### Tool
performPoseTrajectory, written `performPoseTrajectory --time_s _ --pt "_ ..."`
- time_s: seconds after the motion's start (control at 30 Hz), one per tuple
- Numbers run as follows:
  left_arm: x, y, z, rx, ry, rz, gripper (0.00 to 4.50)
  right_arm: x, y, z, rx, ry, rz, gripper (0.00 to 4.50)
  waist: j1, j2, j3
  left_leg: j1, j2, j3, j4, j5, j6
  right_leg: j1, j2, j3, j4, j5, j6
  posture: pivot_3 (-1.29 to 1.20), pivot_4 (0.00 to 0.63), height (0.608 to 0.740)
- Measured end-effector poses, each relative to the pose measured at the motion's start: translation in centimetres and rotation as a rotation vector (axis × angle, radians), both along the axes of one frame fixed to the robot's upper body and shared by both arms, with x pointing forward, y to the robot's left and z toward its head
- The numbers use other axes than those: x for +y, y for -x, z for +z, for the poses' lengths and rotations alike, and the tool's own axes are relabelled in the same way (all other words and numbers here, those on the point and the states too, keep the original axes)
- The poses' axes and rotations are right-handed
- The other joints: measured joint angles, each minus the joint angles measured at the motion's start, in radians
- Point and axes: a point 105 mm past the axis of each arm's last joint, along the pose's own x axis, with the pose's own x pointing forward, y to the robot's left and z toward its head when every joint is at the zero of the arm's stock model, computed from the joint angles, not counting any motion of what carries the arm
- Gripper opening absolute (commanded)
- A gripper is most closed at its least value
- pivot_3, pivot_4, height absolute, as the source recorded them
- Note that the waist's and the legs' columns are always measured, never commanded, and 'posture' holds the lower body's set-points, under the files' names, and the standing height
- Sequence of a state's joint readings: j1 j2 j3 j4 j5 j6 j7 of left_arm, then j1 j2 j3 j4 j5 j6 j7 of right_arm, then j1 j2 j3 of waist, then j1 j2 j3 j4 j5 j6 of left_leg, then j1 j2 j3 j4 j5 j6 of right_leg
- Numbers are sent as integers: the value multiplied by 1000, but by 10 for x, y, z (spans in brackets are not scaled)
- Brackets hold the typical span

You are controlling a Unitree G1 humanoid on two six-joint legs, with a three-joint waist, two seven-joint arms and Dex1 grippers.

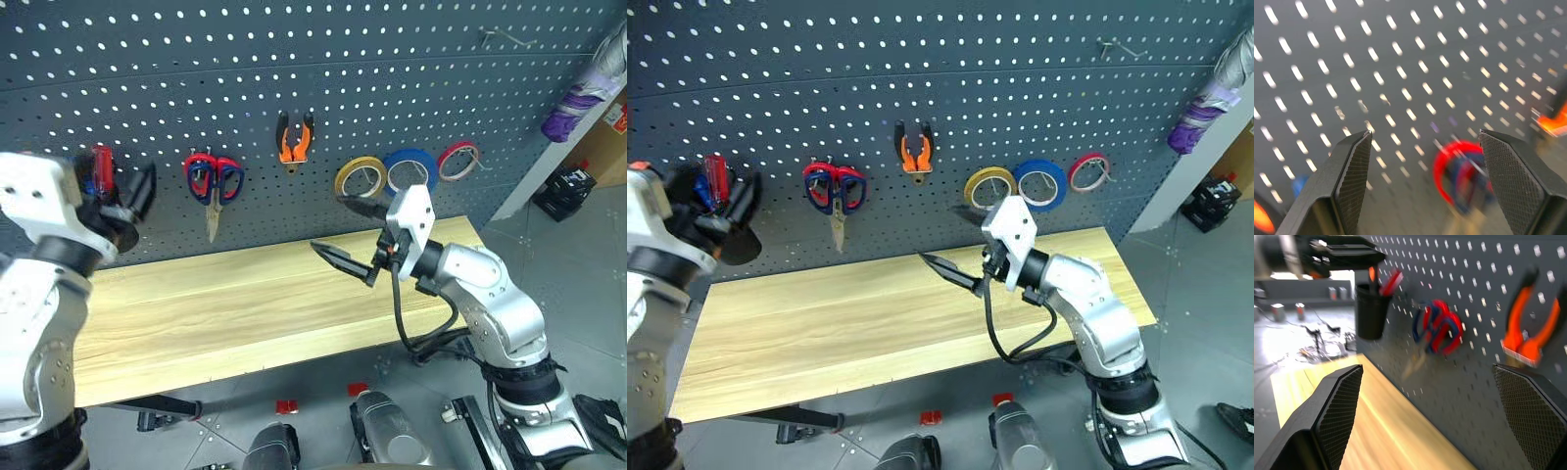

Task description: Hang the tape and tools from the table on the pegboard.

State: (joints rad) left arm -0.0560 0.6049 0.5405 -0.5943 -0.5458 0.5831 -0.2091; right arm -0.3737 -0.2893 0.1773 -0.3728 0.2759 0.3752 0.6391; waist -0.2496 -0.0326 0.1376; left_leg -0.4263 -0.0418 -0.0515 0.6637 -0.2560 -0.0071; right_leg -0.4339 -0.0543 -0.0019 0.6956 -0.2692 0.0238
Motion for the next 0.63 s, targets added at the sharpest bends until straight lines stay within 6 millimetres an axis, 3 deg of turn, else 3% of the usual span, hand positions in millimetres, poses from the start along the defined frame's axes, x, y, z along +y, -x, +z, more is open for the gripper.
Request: performPoseTrajectory --time_s 0.1,0.27,0.4,0.5,0.63 --pt "6 8 -33 78 84 34 3675 -20 -19 -34 54 14 -190 4500 24 2 -3 11 0 1 -1 -3 3 14 1 2 -12 -1 1 -171 101 740" --pt "13 15 -71 117 173 124 3675 -52 -50 -75 145 7 -506 4500 66 5 -23 12 -3 4 1 -3 4 15 1 11 -15 -1 1 -158 70 740" --pt "8 13 -113 210 211 152 3675 -92 -64 -111 182 64 -756 4500 96 4 -49 12 -3 6 1 -4 4 16 1 14 -16 -1 1 -148 48 740" --pt "5 11 -123 229 199 147 3675 -111 -66 -127 209 75 -846 4500 107 6 -66 13 -2 6 0 -4 4 16 2 15 -15 -1 1 -149 36 740" --pt "4 10 -121 202 180 146 3675 -122 -67 -133 200 75 -891 4500 108 9 -88 18 -2 7 -1 -6 5 21 2 15 -17 -2 2 -152 24 740"
